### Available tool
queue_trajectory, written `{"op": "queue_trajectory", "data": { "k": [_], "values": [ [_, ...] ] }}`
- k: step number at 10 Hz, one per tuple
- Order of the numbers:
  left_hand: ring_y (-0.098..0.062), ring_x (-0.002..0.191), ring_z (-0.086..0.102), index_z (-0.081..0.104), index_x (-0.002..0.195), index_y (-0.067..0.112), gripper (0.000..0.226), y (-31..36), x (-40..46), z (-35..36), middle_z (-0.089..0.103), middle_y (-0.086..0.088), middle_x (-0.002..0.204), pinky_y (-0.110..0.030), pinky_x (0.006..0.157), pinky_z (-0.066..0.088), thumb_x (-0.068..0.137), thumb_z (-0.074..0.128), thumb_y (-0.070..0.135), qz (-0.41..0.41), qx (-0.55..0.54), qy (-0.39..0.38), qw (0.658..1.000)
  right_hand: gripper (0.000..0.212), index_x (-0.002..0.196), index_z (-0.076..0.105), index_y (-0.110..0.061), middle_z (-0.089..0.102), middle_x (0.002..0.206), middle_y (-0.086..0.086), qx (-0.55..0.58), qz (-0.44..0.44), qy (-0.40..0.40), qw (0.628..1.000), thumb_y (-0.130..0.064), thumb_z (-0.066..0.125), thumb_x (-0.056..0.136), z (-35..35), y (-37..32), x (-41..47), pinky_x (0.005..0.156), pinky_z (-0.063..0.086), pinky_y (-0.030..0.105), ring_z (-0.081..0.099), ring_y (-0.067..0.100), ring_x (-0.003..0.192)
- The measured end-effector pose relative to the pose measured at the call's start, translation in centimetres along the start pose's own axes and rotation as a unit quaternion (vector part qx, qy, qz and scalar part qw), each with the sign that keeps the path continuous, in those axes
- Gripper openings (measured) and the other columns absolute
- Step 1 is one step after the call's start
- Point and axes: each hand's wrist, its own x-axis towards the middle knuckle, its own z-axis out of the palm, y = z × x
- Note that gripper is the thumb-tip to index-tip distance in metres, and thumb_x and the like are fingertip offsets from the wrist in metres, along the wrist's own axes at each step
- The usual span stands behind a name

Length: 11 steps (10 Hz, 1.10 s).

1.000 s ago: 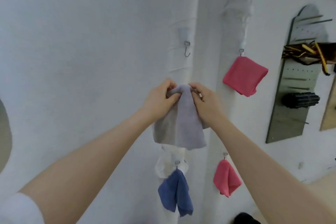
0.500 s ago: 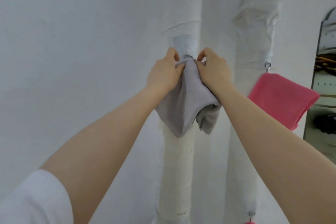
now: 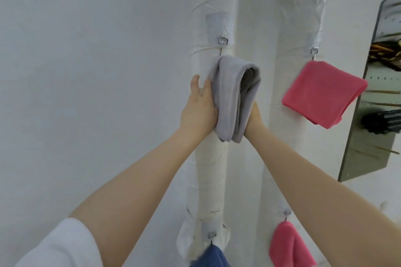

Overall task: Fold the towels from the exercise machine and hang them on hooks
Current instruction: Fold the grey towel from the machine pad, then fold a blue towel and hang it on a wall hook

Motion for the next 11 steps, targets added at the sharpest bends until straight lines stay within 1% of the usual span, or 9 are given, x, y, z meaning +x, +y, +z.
{"op": "queue_trajectory", "data": {
  "k": [1,2,3,4,6,7,8,10,11],
  "values": [
    [-0.037,0.117,0.048,0.013,0.144,0.016,0.074,-3.0,-3.3,-0.2,-0.002,-0.009,0.155,-0.043,0.088,0.044,0.085,0.053,0.037,-0.089,0.04,-0.136,0.986,0.051,0.135,0.034,-0.01,0.047,0.126,0.008,-0.217,-0.064,-0.038,0.973,0.002,0.048,0.087,-1.5,2.8,-3.2,0.084,0.045,0.029,0.053,0.027,0.113],
    [-0.032,0.113,0.051,0.029,0.138,0.01,0.067,-4.4,-7.5,-0.7,0.033,-0.01,0.141,-0.039,0.086,0.045,0.084,0.05,0.042,-0.129,0.078,-0.216,0.965,0.06,0.139,0.029,-0.022,0.046,0.127,0.006,-0.266,-0.019,-0.044,0.963,0.006,0.038,0.087,-3.2,5.1,-7.9,0.082,0.049,0.041,0.053,0.023,0.094],
    [-0.029,0.115,0.051,0.043,0.132,0.011,0.054,-3.4,-12.8,-0.8,0.046,-0.008,0.133,-0.038,0.09,0.045,0.086,0.049,0.039,-0.092,0.057,-0.245,0.963,0.047,0.13,0.043,-0.018,0.056,0.114,0.006,-0.269,0.051,-0.085,0.958,0.004,0.035,0.089,-4.3,6.4,-15.1,0.069,0.045,0.028,0.055,0.024,0.083],
    [-0.026,0.103,0.056,0.055,0.117,0.012,0.037,-1.7,-19.4,-0.6,0.06,-0.007,0.116,-0.037,0.088,0.048,0.087,0.048,0.032,-0.039,0.018,-0.32,0.946,0.028,0.112,0.058,-0.01,0.063,0.102,0.005,-0.3,0.109,-0.184,0.93,-0.001,0.042,0.091,-5.1,6.3,-23.0,0.072,0.049,0.03,0.055,0.018,0.072],
    [-0.024,0.094,0.06,0.063,0.106,0.015,0.024,0.3,-33.6,1.2,0.067,-0.006,0.107,-0.036,0.083,0.05,0.088,0.049,0.024,0.032,-0.055,-0.45,0.891,0.024,0.103,0.063,-0.008,0.062,0.087,0.0,-0.335,0.212,-0.292,0.87,-0.003,0.043,0.09,-8.9,5.3,-39.4,0.062,0.043,0.009,0.052,0.003,0.058],
    [-0.026,0.104,0.059,0.061,0.112,0.011,0.028,2.6,-39.4,1.4,0.065,-0.007,0.115,-0.034,0.089,0.047,0.09,0.048,0.022,0.055,-0.082,-0.493,0.864,0.022,0.105,0.062,-0.008,0.061,0.088,-0.001,-0.359,0.266,-0.298,0.843,-0.007,0.044,0.092,-12.4,4.6,-45.5,0.062,0.041,0.005,0.052,0.005,0.061],
    [-0.027,0.107,0.057,0.061,0.112,0.008,0.026,6.0,-44.1,1.3,0.063,-0.009,0.118,-0.025,0.086,0.041,0.092,0.048,0.018,0.082,-0.114,-0.546,0.826,0.021,0.105,0.061,-0.01,0.064,0.093,0.001,-0.356,0.328,-0.274,0.831,-0.01,0.043,0.094,-16.8,4.0,-51.1,0.074,0.05,0.025,0.059,0.014,0.069],
    [-0.017,0.092,0.057,0.06,0.113,0.013,0.025,15.0,-53.1,1.3,0.061,0.0,0.103,-0.025,0.077,0.041,0.093,0.047,0.022,0.159,-0.146,-0.635,0.742,0.02,0.101,0.061,-0.01,0.065,0.09,0.001,-0.352,0.426,-0.155,0.819,-0.009,0.042,0.094,-26.8,1.7,-62.7,0.068,0.049,0.026,0.065,0.021,0.074],
    [-0.016,0.094,0.056,0.059,0.117,0.013,0.028,21.1,-58.2,0.8,0.062,-0.001,0.115,-0.021,0.078,0.038,0.094,0.045,0.019,0.201,-0.156,-0.659,0.708,0.021,0.101,0.06,-0.011,0.063,0.091,0.001,-0.33,0.48,-0.094,0.808,-0.008,0.041,0.095,-31.5,-0.3,-69.5,0.074,0.05,0.03,0.062,0.018,0.073]
  ]
}}
